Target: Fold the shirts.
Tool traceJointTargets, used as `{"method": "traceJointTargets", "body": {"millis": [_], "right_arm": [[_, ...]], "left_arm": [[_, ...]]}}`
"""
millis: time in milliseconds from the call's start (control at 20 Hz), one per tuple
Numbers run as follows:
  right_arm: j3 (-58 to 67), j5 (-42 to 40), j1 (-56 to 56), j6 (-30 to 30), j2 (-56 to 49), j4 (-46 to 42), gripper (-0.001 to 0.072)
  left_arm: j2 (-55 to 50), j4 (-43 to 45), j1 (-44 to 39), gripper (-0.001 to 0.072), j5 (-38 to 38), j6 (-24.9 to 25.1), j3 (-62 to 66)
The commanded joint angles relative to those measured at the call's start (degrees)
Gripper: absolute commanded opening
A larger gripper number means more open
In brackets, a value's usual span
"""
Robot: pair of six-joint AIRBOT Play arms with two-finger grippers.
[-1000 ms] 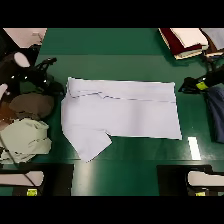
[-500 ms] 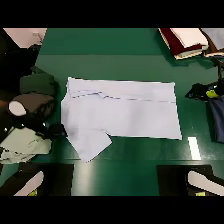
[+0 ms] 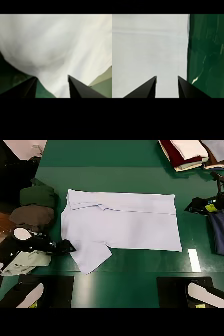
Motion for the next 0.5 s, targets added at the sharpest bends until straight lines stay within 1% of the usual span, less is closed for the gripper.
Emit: {"method": "traceJointTargets", "body": {"millis": [0, 50, 100, 250, 400, 450], "right_arm": [[-0.07, 1.22, -0.02, 0.04, 0.04, 0.07, 0.0305], [-0.07, 2.16, -0.02, 0.04, 0.04, -0.04, 0.0305], [-0.07, 3.5, -0.24, 0.0, 0.04, -0.28, 0.0305], [-2.27, 9.88, -3.41, -1.03, 0.87, -0.7, 0.0305], [-12.17, 9.55, -10.08, -3.3, 4.98, -0.68, 0.031], [-16.17, 8.61, -13.0, -4.04, 6.21, -0.59, 0.0361]], "left_arm": [[0.04, -2.34, 0.07, 0.0238, 5.77, 1.44, -0.72], [0.04, -2.49, 0.07, 0.009, 5.88, 1.55, -0.7], [0.07, -3.21, 0.07, 0.0025, 5.6, 2.73, -0.68], [0.13, -3.61, 0.07, 0.0024, 0.63, 4.83, 1.31], [0.55, -3.65, 0.07, 0.0024, -3.19, 7.23, 4.5], [0.55, -3.67, 0.07, 0.0024, -3.61, 8.11, 5.49]]}}
